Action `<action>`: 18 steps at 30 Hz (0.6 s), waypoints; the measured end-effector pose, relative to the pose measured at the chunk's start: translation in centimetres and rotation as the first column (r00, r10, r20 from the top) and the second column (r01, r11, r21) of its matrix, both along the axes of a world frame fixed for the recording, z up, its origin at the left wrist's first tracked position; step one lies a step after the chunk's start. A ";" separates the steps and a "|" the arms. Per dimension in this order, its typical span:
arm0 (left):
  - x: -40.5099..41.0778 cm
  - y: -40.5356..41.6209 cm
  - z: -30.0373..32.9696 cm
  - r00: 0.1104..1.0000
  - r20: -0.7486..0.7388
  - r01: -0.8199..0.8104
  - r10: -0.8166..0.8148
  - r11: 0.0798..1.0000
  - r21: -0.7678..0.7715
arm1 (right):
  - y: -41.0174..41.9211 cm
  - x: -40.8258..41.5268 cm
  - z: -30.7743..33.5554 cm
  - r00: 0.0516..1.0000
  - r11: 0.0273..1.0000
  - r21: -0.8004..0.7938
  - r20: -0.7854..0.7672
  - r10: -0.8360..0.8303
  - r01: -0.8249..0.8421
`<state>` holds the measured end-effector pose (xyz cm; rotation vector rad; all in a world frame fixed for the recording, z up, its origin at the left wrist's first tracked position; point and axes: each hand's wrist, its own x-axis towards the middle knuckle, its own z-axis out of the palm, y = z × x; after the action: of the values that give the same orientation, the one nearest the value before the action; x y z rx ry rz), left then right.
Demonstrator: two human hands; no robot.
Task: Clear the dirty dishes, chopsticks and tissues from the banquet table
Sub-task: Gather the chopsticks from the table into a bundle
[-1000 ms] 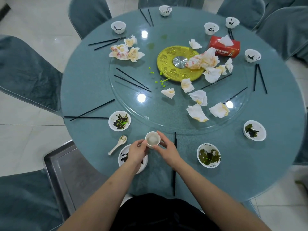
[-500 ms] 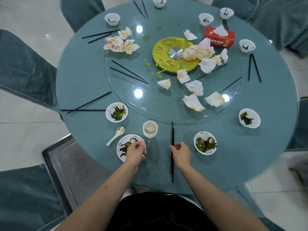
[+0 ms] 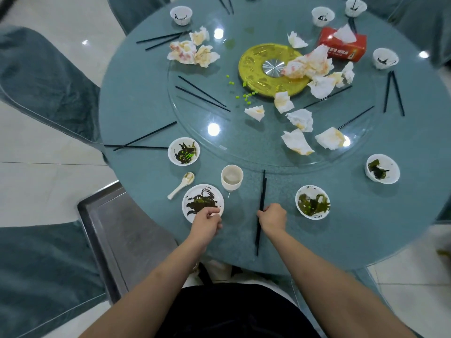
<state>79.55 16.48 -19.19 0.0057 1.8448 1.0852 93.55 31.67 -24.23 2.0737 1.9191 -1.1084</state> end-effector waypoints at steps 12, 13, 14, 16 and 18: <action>-0.9 -1.9 0.8 1.000 -0.009 0.004 -0.004 1.000 0.015 | -0.9 -1.5 1.8 0.979 0.988 0.025 0.139 0.149 -0.154; -1.0 -2.0 0.9 1.000 -0.011 0.003 -0.003 1.000 0.019 | -1.0 -1.5 1.8 0.977 0.987 0.028 0.143 0.155 -0.161; -1.1 -2.1 0.9 1.000 -0.013 0.005 -0.004 1.000 0.021 | -1.0 -1.5 1.7 0.975 0.984 0.032 0.147 0.168 -0.175; -1.2 -2.4 0.9 1.000 -0.016 0.013 -0.013 1.000 0.026 | -1.0 -1.5 1.9 0.973 0.981 0.029 0.138 0.185 -0.191; -1.2 -2.6 0.9 1.000 -0.019 0.016 -0.015 0.999 0.028 | -0.9 -1.5 2.1 0.976 0.982 0.025 0.120 0.185 -0.189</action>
<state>78.37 13.90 -18.25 0.0465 1.8437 1.1034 92.08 30.79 -22.17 1.8818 2.0402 -0.8990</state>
